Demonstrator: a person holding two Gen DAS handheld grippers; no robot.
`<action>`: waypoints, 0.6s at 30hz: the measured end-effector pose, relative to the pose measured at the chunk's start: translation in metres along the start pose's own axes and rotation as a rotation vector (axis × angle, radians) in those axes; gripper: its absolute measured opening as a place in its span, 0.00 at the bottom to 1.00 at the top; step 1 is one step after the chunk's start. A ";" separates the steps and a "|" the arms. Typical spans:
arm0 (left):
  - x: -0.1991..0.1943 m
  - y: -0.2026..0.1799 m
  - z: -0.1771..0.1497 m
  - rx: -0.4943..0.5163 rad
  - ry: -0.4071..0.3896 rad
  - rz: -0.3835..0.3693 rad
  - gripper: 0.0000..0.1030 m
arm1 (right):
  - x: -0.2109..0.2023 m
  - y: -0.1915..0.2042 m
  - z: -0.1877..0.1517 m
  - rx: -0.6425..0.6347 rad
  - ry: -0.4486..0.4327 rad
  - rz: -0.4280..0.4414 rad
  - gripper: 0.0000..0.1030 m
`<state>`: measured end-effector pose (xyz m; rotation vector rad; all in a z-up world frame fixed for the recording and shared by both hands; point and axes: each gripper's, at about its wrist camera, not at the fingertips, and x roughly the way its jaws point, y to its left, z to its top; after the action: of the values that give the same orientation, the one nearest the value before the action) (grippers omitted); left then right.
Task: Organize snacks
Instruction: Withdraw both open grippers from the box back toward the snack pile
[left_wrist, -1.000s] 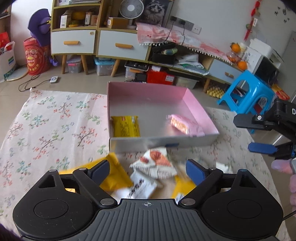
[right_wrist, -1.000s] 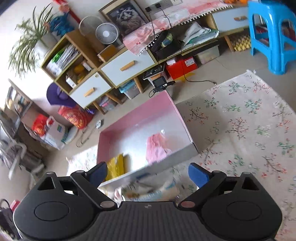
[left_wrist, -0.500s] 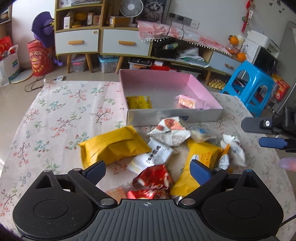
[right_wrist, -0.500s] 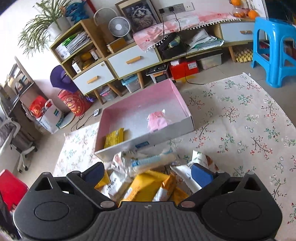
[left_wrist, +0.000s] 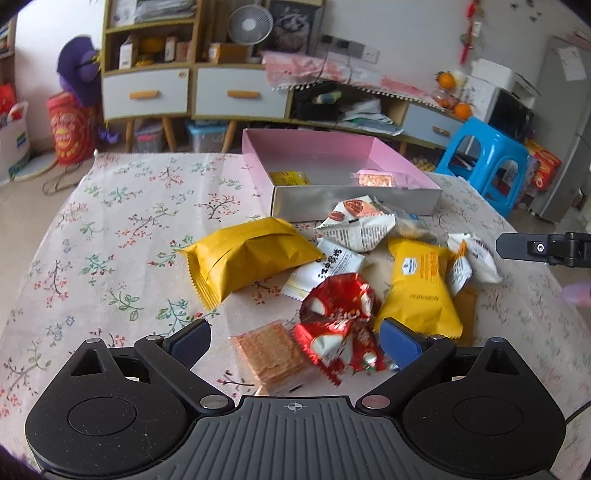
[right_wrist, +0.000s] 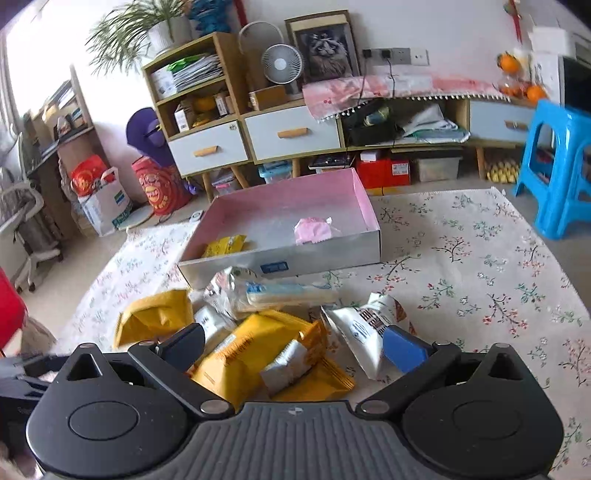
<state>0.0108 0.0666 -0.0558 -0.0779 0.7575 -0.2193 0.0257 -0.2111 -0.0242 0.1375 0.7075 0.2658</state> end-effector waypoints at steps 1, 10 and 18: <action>0.000 0.000 -0.002 0.023 -0.011 -0.001 0.96 | 0.000 0.000 -0.002 -0.016 0.002 -0.003 0.91; 0.008 -0.018 -0.015 0.261 -0.031 -0.028 0.96 | 0.001 0.012 -0.016 -0.134 -0.005 -0.001 0.91; 0.007 -0.031 -0.013 0.333 -0.043 -0.081 0.90 | -0.001 0.045 -0.022 -0.282 -0.042 0.106 0.88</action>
<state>0.0019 0.0353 -0.0655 0.2020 0.6674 -0.4170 0.0017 -0.1672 -0.0302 -0.0884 0.6155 0.4601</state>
